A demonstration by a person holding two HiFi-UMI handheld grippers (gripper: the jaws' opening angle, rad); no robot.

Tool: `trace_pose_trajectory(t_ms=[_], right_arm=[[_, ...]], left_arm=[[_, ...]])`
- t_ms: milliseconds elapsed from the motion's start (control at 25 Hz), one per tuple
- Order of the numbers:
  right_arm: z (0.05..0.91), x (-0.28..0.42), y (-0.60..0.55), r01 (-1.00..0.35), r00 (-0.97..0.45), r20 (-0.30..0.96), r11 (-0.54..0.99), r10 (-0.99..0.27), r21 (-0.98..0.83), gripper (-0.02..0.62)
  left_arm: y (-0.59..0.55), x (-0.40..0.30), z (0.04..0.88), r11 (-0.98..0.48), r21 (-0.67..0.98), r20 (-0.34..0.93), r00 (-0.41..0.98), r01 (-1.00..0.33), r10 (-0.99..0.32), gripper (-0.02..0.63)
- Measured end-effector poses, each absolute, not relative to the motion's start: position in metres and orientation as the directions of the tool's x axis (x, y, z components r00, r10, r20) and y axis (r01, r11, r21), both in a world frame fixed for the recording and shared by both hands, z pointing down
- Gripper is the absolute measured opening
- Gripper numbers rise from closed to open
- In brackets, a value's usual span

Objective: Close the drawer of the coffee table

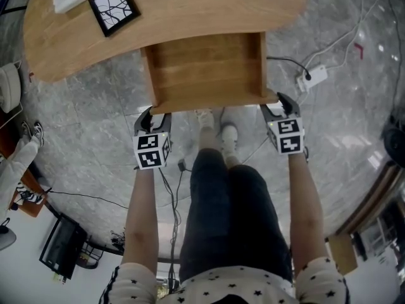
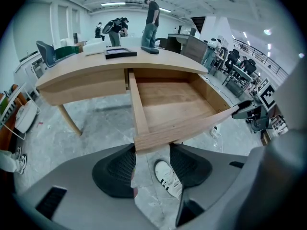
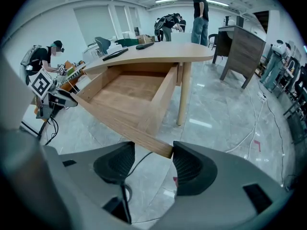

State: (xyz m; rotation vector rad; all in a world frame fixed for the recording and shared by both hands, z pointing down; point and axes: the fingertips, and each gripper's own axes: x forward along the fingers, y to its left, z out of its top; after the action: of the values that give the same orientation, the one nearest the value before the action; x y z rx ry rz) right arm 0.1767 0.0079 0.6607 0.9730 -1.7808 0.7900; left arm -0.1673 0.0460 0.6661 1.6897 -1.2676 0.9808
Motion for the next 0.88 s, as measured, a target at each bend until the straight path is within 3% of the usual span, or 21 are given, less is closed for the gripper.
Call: trace_pose_trajectory(t_ms=[880], right_arm=[[0.66,0.173,-0.036,-0.873,-0.247,0.921,0.481,-0.302,-0.076,0.249]], left_arm=[[0.001,-0.172,0.665,-0.203,0.139,0.895,0.211,-0.969,-0.392,0.225]])
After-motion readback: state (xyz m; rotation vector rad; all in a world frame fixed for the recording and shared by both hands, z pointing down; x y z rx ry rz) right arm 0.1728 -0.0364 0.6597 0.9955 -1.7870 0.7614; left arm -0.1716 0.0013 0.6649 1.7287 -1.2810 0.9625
